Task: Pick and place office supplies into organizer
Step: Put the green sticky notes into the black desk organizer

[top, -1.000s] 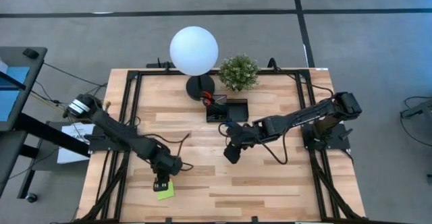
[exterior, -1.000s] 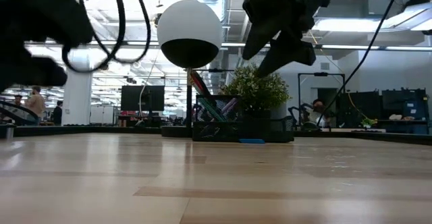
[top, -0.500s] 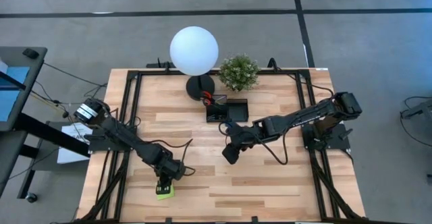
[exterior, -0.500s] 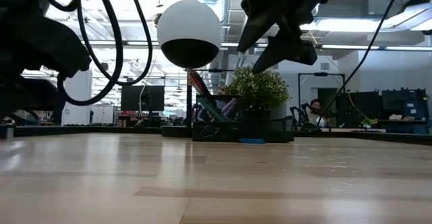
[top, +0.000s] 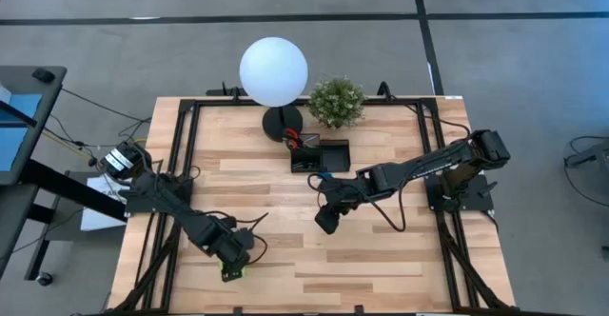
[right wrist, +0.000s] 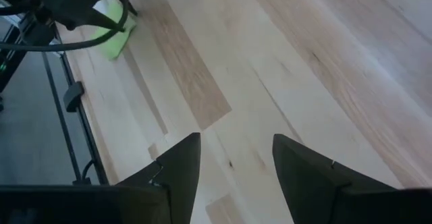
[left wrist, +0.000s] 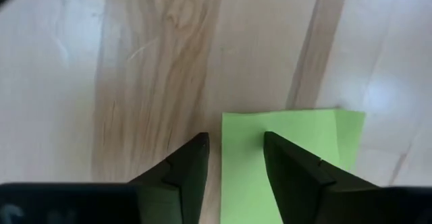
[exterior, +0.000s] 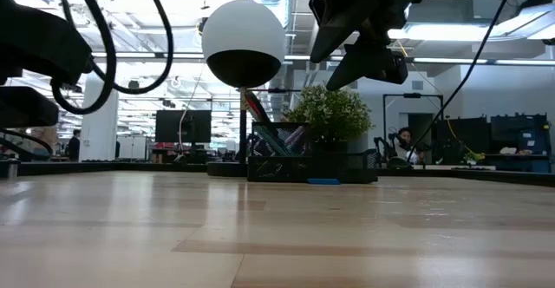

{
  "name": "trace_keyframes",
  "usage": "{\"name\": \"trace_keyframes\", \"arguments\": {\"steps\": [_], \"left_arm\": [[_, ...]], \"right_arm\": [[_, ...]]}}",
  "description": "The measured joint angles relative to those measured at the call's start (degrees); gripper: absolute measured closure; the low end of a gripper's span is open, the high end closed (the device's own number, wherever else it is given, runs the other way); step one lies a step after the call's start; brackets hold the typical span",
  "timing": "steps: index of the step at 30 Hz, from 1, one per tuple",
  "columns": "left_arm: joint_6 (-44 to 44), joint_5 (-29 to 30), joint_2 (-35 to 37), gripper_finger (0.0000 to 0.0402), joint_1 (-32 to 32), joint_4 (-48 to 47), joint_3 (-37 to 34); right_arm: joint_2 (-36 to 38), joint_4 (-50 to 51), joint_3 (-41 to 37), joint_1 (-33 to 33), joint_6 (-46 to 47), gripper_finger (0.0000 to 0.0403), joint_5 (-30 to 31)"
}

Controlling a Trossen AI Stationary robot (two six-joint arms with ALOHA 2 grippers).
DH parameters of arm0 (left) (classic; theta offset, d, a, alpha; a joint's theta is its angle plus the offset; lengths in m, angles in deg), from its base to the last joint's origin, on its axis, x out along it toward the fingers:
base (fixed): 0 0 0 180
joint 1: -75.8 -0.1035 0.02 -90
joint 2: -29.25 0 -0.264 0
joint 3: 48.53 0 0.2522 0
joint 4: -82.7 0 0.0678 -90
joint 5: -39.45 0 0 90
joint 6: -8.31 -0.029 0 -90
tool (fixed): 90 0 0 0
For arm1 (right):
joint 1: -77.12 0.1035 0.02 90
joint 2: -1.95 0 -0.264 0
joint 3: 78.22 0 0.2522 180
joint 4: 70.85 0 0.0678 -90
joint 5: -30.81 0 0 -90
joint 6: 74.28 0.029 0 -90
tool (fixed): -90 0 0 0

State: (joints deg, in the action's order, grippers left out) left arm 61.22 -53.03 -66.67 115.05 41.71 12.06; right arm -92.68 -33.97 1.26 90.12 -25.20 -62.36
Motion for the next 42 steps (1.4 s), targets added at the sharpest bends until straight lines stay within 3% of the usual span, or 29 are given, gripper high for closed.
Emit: {"name": "trace_keyframes", "arguments": {"steps": [5,12,20,24,29,32,37,42], "left_arm": [[5.1,2.2,0.0,0.0294,0.6,0.0,-0.1],[10.0,0.9,0.0,0.0390,-0.8,0.8,-0.2],[6.7,0.1,-0.7,0.0399,-7.9,0.0,3.4],[1.0,7.5,-1.0,0.0401,-12.9,-0.5,7.3],[-6.4,11.1,-0.9,0.0401,-21.8,-0.9,13.2],[-14.3,15.0,-0.9,0.0401,-28.1,1.5,17.0],[-27.4,16.9,-1.0,0.0401,-38.6,9.5,22.4],[-31.8,16.9,-4.1,0.0401,-46.3,19.1,25.0]], "right_arm": [[0.0,0.5,0.0,0.1,0.0,0.0226,-2.7],[0.0,0.4,0.0,1.8,2.5,0.0245,-8.7],[0.0,0.3,0.0,3.2,2.8,0.0287,-9.0],[0.7,0.4,0.0,3.6,3.6,0.0309,-9.5],[4.7,8.0,0.0,3.9,8.7,0.0332,-11.5],[8.8,15.6,0.0,5.6,11.6,0.0337,-6.8],[16.4,24.4,0.0,9.5,17.5,0.0337,3.8],[20.8,26.7,0.0,12.5,23.0,0.0337,15.0]]}}
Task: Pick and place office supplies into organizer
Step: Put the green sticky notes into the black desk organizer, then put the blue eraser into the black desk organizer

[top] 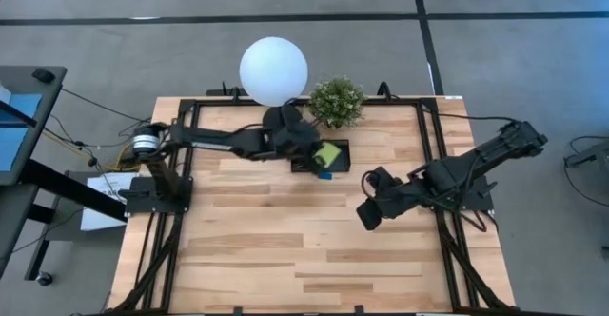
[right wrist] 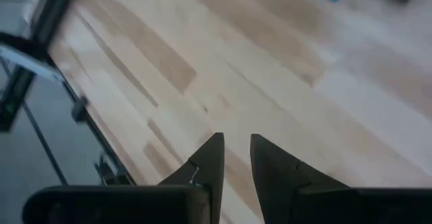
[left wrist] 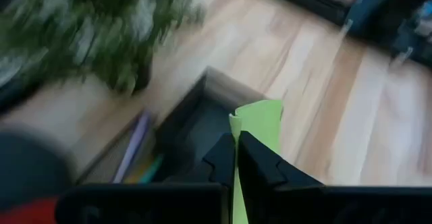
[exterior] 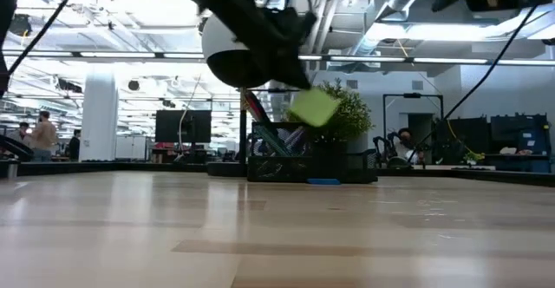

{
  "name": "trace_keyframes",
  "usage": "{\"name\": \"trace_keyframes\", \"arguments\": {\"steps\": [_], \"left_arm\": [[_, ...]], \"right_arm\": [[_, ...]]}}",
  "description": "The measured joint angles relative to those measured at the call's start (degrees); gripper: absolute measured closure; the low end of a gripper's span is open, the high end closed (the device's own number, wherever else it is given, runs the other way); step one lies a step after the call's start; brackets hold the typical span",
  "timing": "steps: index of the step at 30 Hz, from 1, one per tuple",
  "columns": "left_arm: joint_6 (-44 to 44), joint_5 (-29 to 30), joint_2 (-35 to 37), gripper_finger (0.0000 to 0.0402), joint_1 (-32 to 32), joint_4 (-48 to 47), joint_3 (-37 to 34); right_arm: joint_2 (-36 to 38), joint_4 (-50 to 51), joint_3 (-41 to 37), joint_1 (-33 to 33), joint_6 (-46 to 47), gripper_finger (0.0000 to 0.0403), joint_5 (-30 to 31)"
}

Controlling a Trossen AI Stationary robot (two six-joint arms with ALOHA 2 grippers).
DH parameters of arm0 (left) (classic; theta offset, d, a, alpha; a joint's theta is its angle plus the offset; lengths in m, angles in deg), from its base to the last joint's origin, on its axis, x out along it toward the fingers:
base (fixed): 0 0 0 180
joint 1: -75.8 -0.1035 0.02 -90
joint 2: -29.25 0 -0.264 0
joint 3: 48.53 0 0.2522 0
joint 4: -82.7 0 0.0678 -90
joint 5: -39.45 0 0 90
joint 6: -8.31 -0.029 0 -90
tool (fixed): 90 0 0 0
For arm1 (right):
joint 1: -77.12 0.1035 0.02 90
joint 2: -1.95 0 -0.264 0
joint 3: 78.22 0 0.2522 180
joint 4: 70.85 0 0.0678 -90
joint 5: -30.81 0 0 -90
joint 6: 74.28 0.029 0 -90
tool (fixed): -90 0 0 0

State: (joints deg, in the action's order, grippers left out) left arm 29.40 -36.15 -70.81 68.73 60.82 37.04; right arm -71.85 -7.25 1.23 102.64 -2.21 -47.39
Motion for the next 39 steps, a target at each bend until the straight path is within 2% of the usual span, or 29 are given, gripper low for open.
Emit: {"name": "trace_keyframes", "arguments": {"steps": [2,4,8,12,15,20,25,29,32,36,39], "left_arm": [[-1.1,-1.8,-2.9,0.0401,-1.3,3.8,2.3],[-2.5,-1.6,-6.2,0.0401,-1.9,3.0,4.8],[-1.7,-1.5,-11.9,0.0401,-2.7,2.0,10.1],[-2.2,2.8,-14.9,0.0401,-3.0,-0.5,14.7],[-4.4,2.1,-16.6,0.0394,-3.5,-3.2,16.6],[-4.9,-0.6,-17.2,0.0360,-3.9,-3.4,17.4],[-4.8,-0.6,-17.3,0.0316,-3.8,-3.8,17.3],[-1.3,-0.7,-17.3,0.0283,-3.9,-7.1,18.9],[-0.7,-4.2,-17.3,0.0266,-3.9,-12.7,22.2],[-1.2,-12.8,-17.2,0.0261,-3.4,-23.5,29.0],[-2.2,-17.2,-17.0,0.0261,-1.8,-26.8,30.4]], "right_arm": [[0.8,-0.1,0.0,0.6,0.4,0.0337,2.9],[1.0,-0.2,0.0,0.8,0.4,0.0337,3.9],[1.0,0.6,0.0,0.6,0.4,0.0337,4.1],[0.3,1.1,0.0,0.6,0.4,0.0337,3.9],[0.4,1.1,0.0,0.6,0.4,0.0337,3.9],[0.4,1.3,0.0,0.6,0.1,0.0337,3.9],[0.4,1.2,0.0,0.6,0.1,0.0337,4.8],[0.4,1.1,0.0,0.9,0.0,0.0337,7.8],[0.9,0.7,0.0,1.7,0.0,0.0337,9.4],[1.3,0.3,0.0,2.9,0.0,0.0337,12.7],[1.5,0.1,0.0,3.2,0.0,0.0337,14.1]]}}
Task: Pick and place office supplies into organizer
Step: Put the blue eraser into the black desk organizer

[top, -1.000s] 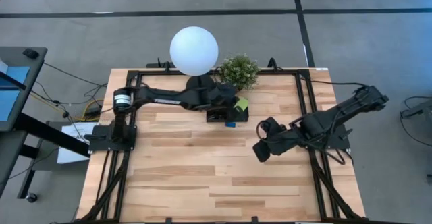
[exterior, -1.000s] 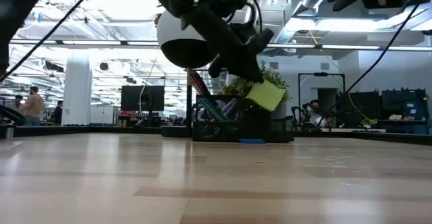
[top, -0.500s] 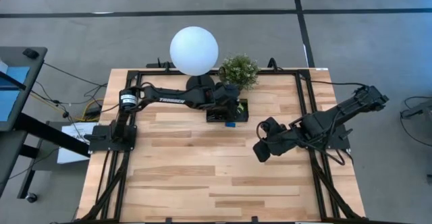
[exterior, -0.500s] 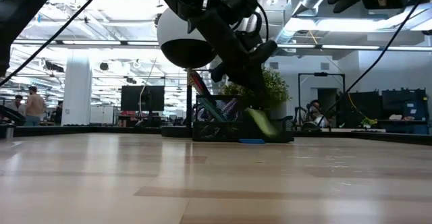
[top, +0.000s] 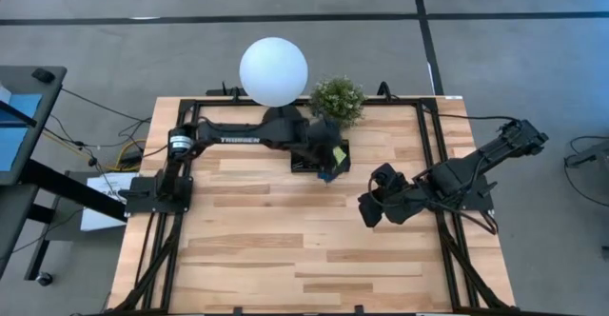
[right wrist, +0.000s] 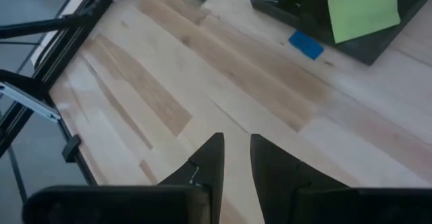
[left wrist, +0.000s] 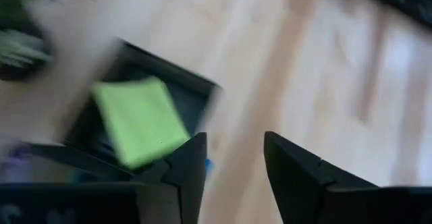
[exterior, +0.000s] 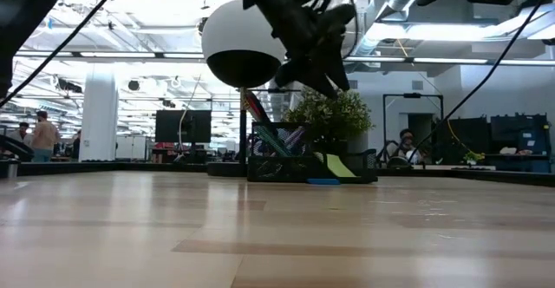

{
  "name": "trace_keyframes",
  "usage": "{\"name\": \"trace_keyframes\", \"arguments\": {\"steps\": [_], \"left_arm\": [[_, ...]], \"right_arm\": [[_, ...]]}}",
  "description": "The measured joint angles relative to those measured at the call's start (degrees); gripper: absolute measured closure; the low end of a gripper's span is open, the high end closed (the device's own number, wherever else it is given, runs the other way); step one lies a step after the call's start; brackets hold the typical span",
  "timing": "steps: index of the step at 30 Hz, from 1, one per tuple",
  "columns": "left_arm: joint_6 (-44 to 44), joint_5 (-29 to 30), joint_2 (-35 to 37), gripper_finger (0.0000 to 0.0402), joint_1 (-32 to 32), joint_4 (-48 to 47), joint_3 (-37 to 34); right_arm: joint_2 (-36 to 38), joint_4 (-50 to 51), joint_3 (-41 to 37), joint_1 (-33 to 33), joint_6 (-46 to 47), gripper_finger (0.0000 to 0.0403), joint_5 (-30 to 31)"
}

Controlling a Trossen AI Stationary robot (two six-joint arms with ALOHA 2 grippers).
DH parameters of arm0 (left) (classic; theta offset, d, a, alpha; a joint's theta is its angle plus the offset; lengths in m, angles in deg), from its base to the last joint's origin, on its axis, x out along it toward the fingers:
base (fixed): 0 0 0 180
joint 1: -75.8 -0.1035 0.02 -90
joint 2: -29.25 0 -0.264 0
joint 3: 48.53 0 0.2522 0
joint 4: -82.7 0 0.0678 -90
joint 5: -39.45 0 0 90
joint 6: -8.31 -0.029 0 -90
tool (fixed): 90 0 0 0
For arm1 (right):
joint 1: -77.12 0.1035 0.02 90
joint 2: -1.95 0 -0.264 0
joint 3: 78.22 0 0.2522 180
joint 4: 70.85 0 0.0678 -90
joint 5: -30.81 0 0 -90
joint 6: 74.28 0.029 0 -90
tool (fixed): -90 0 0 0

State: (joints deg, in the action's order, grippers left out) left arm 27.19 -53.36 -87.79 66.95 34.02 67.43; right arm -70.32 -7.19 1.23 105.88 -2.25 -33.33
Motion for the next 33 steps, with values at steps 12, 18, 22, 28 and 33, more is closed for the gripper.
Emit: {"name": "trace_keyframes", "arguments": {"steps": [12,18,22,28,33], "left_arm": [[-12.1,19.6,-4.6,0.0394,9.7,-4.7,0.1],[-14.8,20.6,-10.7,0.0401,8.7,-1.2,-0.1],[-14.8,20.3,-13.0,0.0401,8.3,-2.8,0.3],[-15.2,26.3,-14.8,0.0401,8.4,-3.7,0.2],[-14.9,26.2,-15.9,0.0401,8.2,-2.6,0.2]], "right_arm": [[0.0,-3.6,0.0,-0.4,-0.4,0.0337,1.7],[-0.1,-6.4,0.0,-0.4,-0.6,0.0337,1.7],[-0.1,-7.2,0.0,-0.2,-0.5,0.0337,1.6],[-0.1,-7.1,0.0,-0.1,-0.5,0.0337,1.6],[-0.1,-7.1,0.0,-0.1,-0.5,0.0337,1.5]]}}
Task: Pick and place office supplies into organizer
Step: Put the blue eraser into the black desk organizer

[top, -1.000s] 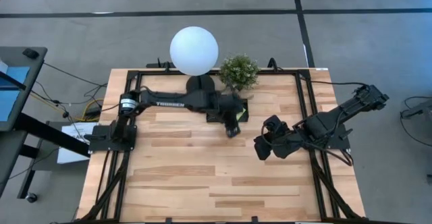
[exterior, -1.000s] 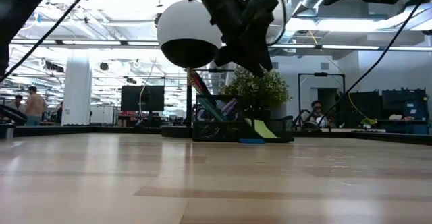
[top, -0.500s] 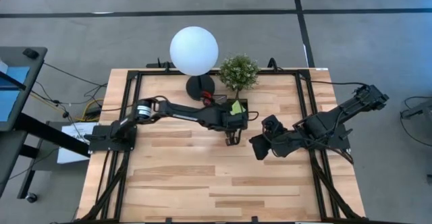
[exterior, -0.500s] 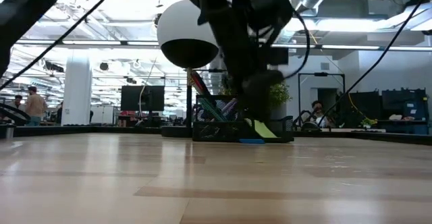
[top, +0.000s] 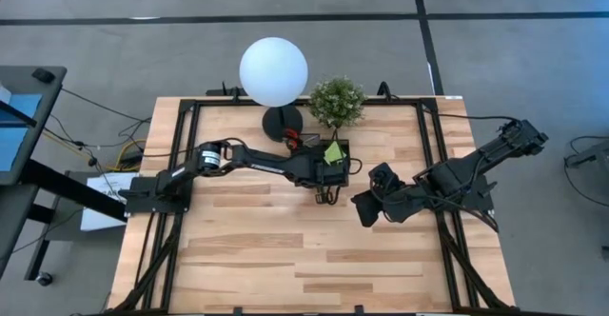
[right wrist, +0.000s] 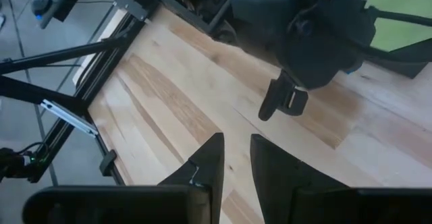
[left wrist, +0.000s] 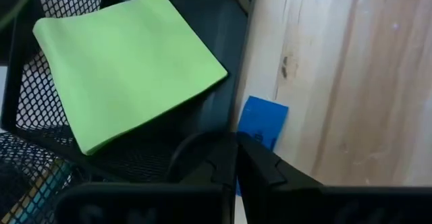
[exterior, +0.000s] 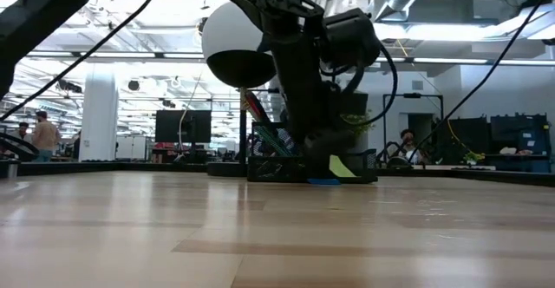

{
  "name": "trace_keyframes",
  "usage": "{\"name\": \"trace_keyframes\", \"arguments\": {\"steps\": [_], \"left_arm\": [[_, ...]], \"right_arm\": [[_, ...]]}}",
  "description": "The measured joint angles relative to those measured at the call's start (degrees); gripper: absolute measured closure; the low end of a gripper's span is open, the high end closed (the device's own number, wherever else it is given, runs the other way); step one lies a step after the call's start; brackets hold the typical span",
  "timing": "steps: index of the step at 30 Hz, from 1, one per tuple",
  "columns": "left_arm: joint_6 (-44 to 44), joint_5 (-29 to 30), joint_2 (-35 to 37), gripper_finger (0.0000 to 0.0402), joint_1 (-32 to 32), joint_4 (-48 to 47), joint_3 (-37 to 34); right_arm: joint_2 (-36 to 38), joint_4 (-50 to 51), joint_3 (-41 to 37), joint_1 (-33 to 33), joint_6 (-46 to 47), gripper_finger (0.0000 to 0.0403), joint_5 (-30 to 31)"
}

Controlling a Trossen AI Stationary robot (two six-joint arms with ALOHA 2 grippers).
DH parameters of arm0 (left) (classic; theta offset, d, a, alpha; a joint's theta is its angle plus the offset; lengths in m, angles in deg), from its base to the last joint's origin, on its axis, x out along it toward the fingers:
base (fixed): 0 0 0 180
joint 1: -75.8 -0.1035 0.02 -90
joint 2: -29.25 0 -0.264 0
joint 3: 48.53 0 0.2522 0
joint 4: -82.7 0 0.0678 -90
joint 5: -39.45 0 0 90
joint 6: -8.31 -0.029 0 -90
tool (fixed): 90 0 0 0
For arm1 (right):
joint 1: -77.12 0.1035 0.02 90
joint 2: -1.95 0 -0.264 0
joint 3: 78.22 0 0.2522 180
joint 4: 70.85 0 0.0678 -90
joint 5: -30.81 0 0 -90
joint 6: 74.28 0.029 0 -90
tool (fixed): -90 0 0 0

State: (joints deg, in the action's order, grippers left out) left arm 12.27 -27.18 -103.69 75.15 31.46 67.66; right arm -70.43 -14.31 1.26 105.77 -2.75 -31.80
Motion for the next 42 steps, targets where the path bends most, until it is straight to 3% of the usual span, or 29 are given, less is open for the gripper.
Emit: {"name": "trace_keyframes", "arguments": {"steps": [8,21,25,29,34,36,38,42], "left_arm": [[0.5,-1.5,0.0,0.0401,0.3,-0.8,-0.1],[3.3,-16.4,-0.5,0.0401,7.9,-19.8,6.3],[4.2,-15.2,-0.5,0.0401,10.7,-26.9,10.8],[4.3,-10.0,-0.5,0.0401,11.6,-33.4,16.0],[4.9,-11.1,-0.5,0.0401,9.2,-52.2,29.4],[4.5,-10.3,1.4,0.0401,8.1,-52.1,32.5],[3.0,-13.0,7.4,0.0401,6.7,-48.6,28.8],[6.7,-16.3,19.8,0.0401,3.1,-47.4,28.7]], "right_arm": [[0.0,0.0,0.0,0.0,0.0,0.0337,-0.1],[0.0,-0.1,0.0,0.2,-2.6,0.0337,-0.3],[0.0,0.0,0.0,0.5,-2.5,0.0337,-0.3],[0.0,0.0,0.0,1.9,-2.6,0.0337,1.7],[0.9,-2.1,-0.1,7.2,-2.6,0.0337,5.6],[3.2,-2.7,-0.1,10.5,-2.6,0.0337,9.4],[5.6,-2.3,0.0,14.2,-2.6,0.0337,17.6],[10.5,-0.3,0.0,21.5,-3.8,0.0337,35.1]]}}
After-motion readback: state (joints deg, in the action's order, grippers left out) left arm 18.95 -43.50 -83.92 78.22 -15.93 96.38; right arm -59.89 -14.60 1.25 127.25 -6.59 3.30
